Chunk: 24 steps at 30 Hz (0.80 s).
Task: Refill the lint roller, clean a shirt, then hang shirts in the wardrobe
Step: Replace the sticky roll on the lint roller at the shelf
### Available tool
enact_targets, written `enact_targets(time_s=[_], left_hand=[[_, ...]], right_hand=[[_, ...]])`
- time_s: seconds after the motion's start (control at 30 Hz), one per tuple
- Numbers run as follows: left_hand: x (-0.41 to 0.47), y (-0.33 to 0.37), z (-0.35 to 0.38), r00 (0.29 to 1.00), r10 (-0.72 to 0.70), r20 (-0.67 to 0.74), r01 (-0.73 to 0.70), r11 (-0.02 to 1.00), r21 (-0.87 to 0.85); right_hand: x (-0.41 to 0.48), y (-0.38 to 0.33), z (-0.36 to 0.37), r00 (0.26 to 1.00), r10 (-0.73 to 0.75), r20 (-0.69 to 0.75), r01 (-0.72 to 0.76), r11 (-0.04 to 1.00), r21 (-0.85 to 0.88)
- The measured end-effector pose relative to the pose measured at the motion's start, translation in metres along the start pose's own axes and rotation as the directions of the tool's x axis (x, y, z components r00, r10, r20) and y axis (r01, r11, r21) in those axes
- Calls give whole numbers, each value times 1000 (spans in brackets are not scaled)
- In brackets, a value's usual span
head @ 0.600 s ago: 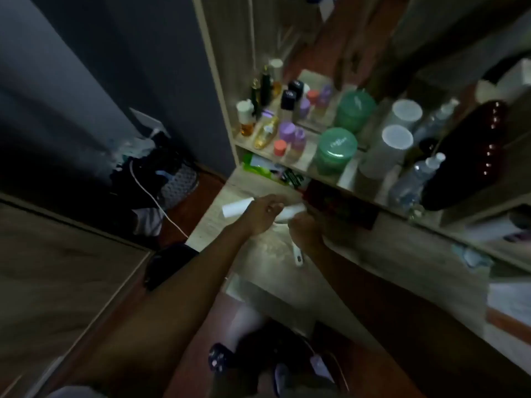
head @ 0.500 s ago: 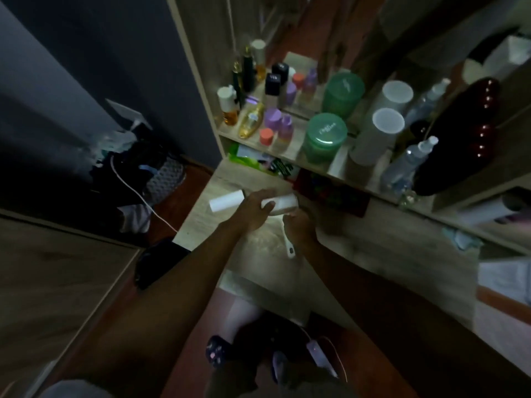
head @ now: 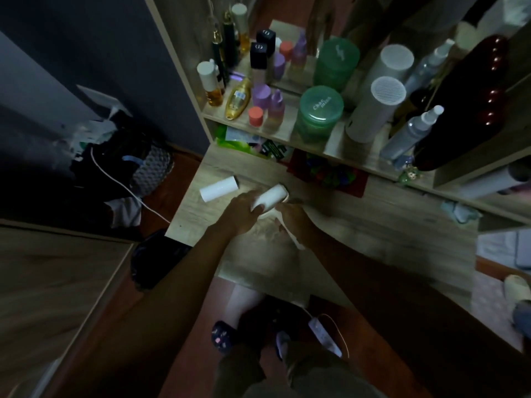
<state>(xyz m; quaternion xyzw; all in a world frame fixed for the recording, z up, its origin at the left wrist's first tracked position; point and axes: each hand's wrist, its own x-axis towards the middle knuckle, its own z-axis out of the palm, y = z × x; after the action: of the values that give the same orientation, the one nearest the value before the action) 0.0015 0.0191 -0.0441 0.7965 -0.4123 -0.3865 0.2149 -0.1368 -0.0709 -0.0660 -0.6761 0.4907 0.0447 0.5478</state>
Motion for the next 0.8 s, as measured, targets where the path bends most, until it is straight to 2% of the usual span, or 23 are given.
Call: enact_targets(time_s=[0.07,0.1,0.27,0.33,0.43,0.53,0.63,0.73,0.77,0.8], left_hand=[[-15,0,-7,999,9,-33,-11,998,-59],[-23,0,-11,998,13,-54,-18,996,-92],[-75,13,-41,984,26,-174,-67,969,-236],[-97,15,-52,970,35,-239,-97,962,-255],[-129,15,-66,949,34,-313,-124,954,-272],[-164,14,-79,919,42,-391,-145,960,-238],[-201,10,-92,875,51,-481,-170,963,-207],[-240,7,-108,818,19,-575,-192,951,-242],[-254,6,-114,799,6,-601,-198,947,-253],[-267,4,-120,781,-5,-625,-206,942,-266]], right_hand=[[-13,-8,-5,993,118,12,-118,972,201],[-22,-14,-7,990,131,48,-139,966,218],[-65,-52,-17,969,45,242,-99,971,220],[-85,-71,-17,959,28,280,-73,986,149],[-110,-98,-16,946,-70,316,61,997,38],[-136,-123,-9,878,-204,432,239,971,-27],[-160,-146,9,846,-235,479,274,962,-13],[-177,-166,37,849,-297,437,362,929,-72],[-183,-171,47,825,-377,421,471,870,-146],[-190,-177,56,757,-524,390,622,760,-187]])
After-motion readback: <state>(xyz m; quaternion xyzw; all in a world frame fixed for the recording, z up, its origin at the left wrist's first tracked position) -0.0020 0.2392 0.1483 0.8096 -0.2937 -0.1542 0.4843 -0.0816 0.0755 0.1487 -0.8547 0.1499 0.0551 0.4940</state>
